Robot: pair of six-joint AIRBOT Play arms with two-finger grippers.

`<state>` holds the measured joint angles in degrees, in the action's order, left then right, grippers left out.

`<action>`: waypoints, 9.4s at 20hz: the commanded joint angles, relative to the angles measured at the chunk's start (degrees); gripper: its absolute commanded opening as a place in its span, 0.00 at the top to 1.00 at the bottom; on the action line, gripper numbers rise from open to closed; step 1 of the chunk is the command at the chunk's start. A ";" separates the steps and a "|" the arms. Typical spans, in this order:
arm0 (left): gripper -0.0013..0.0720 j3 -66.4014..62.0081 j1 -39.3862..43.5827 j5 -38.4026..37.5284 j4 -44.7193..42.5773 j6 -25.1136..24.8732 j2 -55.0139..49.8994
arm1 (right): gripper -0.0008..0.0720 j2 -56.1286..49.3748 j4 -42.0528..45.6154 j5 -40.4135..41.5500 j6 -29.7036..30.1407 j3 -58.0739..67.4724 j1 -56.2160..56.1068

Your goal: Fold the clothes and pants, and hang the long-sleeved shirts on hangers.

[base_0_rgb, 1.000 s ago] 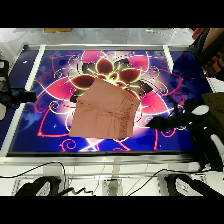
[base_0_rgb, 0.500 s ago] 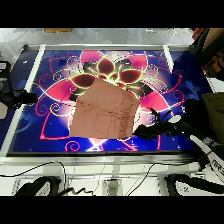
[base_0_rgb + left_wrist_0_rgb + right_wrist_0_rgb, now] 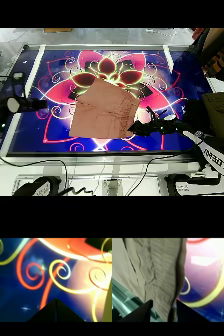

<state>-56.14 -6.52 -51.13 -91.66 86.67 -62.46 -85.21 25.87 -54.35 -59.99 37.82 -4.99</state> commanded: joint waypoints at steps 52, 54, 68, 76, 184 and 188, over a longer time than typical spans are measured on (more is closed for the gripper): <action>0.98 -2.93 -8.22 -23.19 55.36 -36.54 19.06 | 0.97 26.58 16.35 -13.38 5.09 30.82 -6.56; 0.98 -2.99 -8.22 -16.98 56.24 -36.57 29.35 | 0.97 32.28 18.47 -12.35 3.34 33.99 -10.01; 0.98 4.70 -8.39 -3.19 51.36 -26.43 35.23 | 0.97 29.97 27.82 2.14 -20.22 33.31 -19.43; 0.98 8.20 11.61 10.03 54.23 -29.18 -7.85 | 0.97 2.78 32.85 19.04 -27.87 31.10 -15.52; 0.04 -5.95 13.22 0.39 22.67 -14.64 6.10 | 0.97 30.10 41.03 -36.04 -39.54 52.28 65.75; 0.04 -5.95 13.22 0.39 22.67 -14.64 6.10 | 0.97 30.10 34.18 -37.83 -26.69 51.04 42.80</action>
<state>-62.02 6.74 -50.76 -68.97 72.03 -56.40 -55.07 67.02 -91.09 -95.35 89.71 50.65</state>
